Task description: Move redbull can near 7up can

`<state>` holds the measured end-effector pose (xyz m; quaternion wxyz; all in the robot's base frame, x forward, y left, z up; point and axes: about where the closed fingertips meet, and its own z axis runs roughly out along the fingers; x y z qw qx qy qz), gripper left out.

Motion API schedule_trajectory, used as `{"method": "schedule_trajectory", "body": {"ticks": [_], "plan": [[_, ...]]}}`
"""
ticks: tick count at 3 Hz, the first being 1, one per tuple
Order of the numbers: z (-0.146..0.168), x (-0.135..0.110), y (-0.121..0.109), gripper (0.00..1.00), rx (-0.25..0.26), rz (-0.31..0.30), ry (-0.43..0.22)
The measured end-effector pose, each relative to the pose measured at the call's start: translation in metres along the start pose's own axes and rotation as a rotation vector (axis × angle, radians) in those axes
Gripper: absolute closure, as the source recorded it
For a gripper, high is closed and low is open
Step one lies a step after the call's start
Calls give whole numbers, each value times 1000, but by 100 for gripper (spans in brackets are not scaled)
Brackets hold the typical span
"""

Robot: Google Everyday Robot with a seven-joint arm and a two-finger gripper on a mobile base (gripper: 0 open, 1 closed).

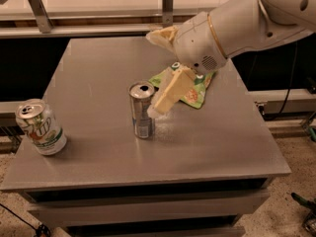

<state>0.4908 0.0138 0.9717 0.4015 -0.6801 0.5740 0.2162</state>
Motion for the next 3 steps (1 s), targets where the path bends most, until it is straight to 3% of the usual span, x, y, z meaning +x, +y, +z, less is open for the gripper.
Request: {"method": "schedule_trajectory", "body": {"ticks": [1, 2, 3], "plan": [[17, 4, 3, 0, -60, 5, -59], [30, 5, 9, 0, -125, -30, -73], [38, 7, 14, 13, -179, -59, -71]]}}
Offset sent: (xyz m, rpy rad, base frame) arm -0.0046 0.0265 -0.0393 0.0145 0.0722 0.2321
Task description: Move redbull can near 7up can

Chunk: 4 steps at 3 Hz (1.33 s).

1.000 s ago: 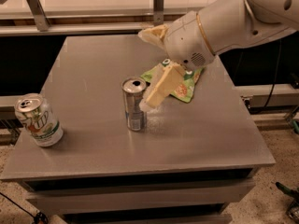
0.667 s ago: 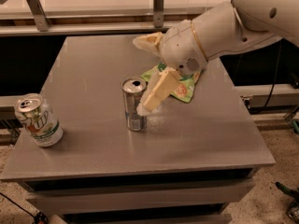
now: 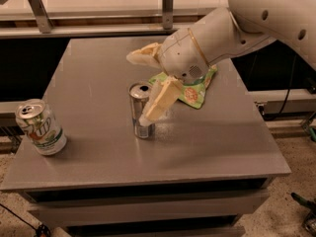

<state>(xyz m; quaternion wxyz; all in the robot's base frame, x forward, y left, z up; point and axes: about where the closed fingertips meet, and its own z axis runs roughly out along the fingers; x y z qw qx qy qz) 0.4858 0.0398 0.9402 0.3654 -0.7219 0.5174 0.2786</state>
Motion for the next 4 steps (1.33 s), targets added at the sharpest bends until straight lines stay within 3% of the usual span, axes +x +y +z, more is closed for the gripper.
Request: {"method": "schedule_trajectory", "body": {"ticks": [2, 3, 4], "plan": [[11, 5, 3, 61, -77, -32, 23], [9, 6, 2, 83, -83, -23, 33], [10, 4, 2, 100, -86, -26, 32]]}}
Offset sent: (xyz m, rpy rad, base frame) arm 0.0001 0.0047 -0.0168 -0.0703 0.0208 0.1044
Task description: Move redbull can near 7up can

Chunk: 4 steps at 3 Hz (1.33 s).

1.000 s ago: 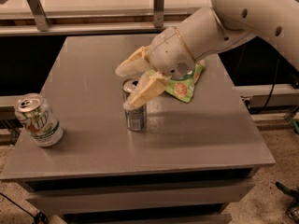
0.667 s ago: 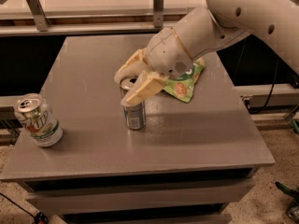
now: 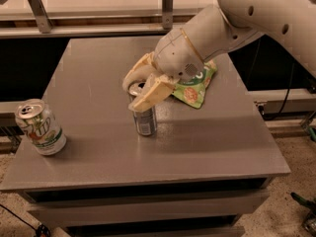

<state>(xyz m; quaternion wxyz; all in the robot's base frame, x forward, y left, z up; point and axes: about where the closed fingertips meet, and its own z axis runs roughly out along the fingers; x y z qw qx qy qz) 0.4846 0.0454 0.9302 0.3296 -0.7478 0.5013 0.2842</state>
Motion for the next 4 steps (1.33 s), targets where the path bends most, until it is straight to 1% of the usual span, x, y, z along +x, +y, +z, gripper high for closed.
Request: {"method": "schedule_trajectory", "body": {"ticks": [1, 2, 3, 4], "plan": [[6, -4, -6, 100, -13, 12, 1], [23, -25, -26, 100, -6, -8, -64], [41, -49, -41, 100, 8, -42, -135], [65, -66, -50, 100, -17, -86, -153]]}}
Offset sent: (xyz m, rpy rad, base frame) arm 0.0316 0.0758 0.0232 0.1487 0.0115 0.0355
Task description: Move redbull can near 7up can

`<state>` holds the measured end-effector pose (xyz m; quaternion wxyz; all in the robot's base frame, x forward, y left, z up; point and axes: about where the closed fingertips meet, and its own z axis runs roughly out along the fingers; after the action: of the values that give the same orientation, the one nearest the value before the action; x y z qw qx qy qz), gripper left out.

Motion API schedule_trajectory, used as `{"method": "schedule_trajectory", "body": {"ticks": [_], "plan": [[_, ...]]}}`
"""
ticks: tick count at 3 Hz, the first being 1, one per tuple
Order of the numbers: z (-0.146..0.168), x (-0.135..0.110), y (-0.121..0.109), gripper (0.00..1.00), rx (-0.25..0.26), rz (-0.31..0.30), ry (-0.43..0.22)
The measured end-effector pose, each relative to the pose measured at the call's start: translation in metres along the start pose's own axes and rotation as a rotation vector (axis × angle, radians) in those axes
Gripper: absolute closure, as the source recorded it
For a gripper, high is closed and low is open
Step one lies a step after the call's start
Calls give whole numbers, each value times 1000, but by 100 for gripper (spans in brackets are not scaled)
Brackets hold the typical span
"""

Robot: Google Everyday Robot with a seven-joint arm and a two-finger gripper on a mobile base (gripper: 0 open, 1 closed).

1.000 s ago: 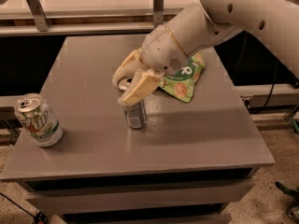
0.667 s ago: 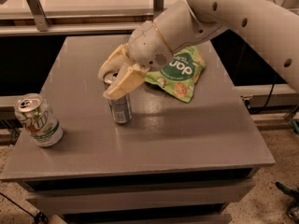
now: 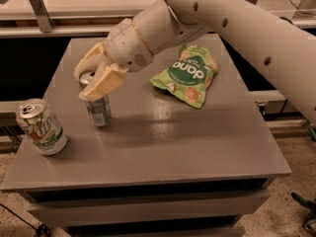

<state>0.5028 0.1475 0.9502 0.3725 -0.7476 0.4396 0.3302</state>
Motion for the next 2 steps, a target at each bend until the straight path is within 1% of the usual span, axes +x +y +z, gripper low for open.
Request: {"method": "schedule_trajectory", "body": {"ticks": [1, 2], "plan": [[25, -7, -2, 100, -51, -30, 29], [42, -14, -1, 100, -96, -48, 33]]}}
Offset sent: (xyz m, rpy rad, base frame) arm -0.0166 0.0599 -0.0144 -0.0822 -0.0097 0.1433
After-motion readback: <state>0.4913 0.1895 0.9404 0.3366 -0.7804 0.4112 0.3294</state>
